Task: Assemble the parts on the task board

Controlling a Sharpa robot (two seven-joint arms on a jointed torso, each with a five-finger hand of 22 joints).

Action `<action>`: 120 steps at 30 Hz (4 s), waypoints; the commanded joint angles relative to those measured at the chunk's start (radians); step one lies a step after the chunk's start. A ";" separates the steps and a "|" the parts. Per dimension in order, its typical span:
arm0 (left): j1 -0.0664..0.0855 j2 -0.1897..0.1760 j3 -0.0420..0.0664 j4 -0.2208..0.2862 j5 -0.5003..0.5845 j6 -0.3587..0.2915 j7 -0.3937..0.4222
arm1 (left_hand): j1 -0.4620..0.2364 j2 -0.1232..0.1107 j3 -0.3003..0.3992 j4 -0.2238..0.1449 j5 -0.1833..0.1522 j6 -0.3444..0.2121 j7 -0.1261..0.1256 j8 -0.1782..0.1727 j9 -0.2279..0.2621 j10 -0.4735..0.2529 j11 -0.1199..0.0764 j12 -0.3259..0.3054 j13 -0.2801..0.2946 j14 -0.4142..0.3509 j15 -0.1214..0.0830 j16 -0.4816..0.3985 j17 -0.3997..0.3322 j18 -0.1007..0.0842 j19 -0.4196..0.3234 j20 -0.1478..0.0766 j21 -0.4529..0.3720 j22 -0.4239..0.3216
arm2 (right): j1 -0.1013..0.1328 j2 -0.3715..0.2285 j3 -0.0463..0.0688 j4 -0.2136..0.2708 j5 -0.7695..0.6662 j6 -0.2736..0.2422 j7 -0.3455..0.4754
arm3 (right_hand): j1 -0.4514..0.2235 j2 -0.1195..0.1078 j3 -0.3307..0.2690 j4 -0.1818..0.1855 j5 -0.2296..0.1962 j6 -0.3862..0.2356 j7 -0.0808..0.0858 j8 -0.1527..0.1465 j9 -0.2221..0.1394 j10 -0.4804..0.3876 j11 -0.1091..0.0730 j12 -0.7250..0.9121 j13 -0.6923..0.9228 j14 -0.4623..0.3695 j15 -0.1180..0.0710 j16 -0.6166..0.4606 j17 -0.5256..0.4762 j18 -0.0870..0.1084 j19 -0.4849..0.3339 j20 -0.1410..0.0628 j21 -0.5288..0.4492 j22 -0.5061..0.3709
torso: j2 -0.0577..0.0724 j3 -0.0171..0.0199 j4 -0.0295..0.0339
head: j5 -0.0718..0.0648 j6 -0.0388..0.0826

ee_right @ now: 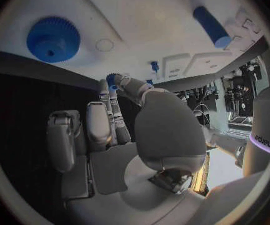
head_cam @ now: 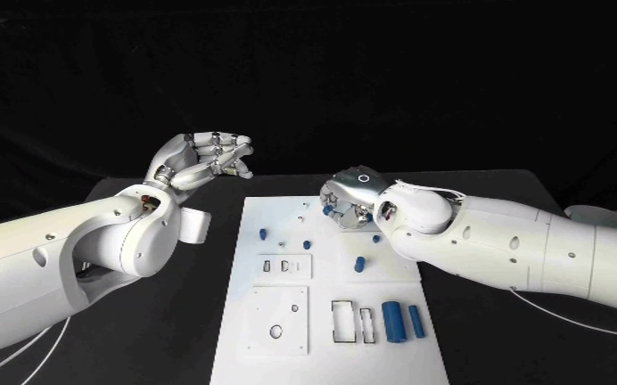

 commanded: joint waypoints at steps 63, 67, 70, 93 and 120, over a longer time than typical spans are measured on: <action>0.003 0.011 0.001 -0.007 0.005 0.018 0.001 | -0.002 0.002 0.010 -0.001 -0.005 -0.007 0.001 -0.007 0.003 -0.002 0.008 -0.008 0.001 -0.013 0.002 0.004 0.005 0.000 -0.012 0.001 0.008 0.002 | -0.010 0.122 0.003 -0.151 0.053 -0.049 -0.021 | -0.017 0.005 0.000 0.022 -0.011 -0.017 -0.004 0.029 0.078 -0.004 0.005 -0.015 0.001 0.013 -0.005 0.005 -0.005 -0.007 0.045 -0.001 0.001 0.170 | 0.032 -0.0065 0.0305 | -0.008 -0.008; 0.003 0.010 0.001 -0.008 0.006 0.018 0.000 | -0.002 0.002 0.010 -0.001 -0.005 -0.007 0.001 -0.007 0.003 -0.002 0.008 -0.008 0.001 -0.013 0.002 0.004 0.005 0.000 -0.012 0.001 0.008 0.002 | -0.010 0.122 0.003 -0.149 0.053 -0.056 -0.021 | -0.018 0.004 -0.001 0.023 -0.011 -0.017 -0.004 0.029 0.079 -0.004 0.005 -0.015 0.001 0.013 -0.005 0.006 -0.005 -0.007 0.045 -0.001 0.001 0.171 | 0.032 -0.0067 0.0314 | -0.008 -0.008; 0.003 0.010 0.001 -0.009 0.006 0.019 0.000 | -0.002 0.002 0.010 -0.001 -0.005 -0.007 0.001 -0.007 0.003 -0.002 0.008 -0.008 0.001 -0.013 0.002 0.004 0.005 0.000 -0.012 0.001 0.008 0.002 | -0.010 0.123 0.003 -0.148 0.053 -0.061 -0.020 | -0.020 0.003 -0.001 0.025 -0.012 -0.018 -0.004 0.029 0.080 -0.004 0.005 -0.016 0.002 0.013 -0.004 0.005 -0.005 -0.007 0.044 -0.001 0.000 0.170 | 0.032 -0.0068 0.0313 | -0.007 -0.008; 0.003 0.018 0.001 -0.023 0.009 0.021 -0.002 | -0.001 0.002 0.012 -0.002 -0.005 -0.008 0.001 -0.007 0.003 -0.003 0.008 -0.009 0.001 -0.014 0.002 0.004 0.006 0.000 -0.013 0.001 0.009 0.003 | -0.012 0.117 0.003 -0.124 0.054 -0.061 -0.012 | -0.030 -0.004 -0.003 0.035 -0.028 -0.022 -0.006 0.030 0.090 -0.004 0.005 -0.019 0.004 0.012 -0.004 0.007 -0.007 -0.006 0.043 0.000 -0.001 0.169 | 0.034 -0.0075 0.0297 | -0.007 -0.011; 0.003 0.019 0.001 -0.021 0.010 0.021 -0.003 | -0.001 0.002 0.012 -0.002 -0.005 -0.008 0.001 -0.007 0.003 -0.003 0.008 -0.009 0.001 -0.014 0.002 0.004 0.006 0.000 -0.013 0.001 0.009 0.003 | -0.021 0.150 0.002 -0.177 0.051 -0.033 -0.021 | -0.046 -0.032 -0.004 0.050 -0.034 -0.058 0.008 0.008 0.095 -0.033 0.015 -0.030 0.004 0.005 0.003 -0.003 -0.030 -0.002 0.029 0.005 -0.013 0.149 | 0.035 -0.0084 0.0283 | -0.006 -0.019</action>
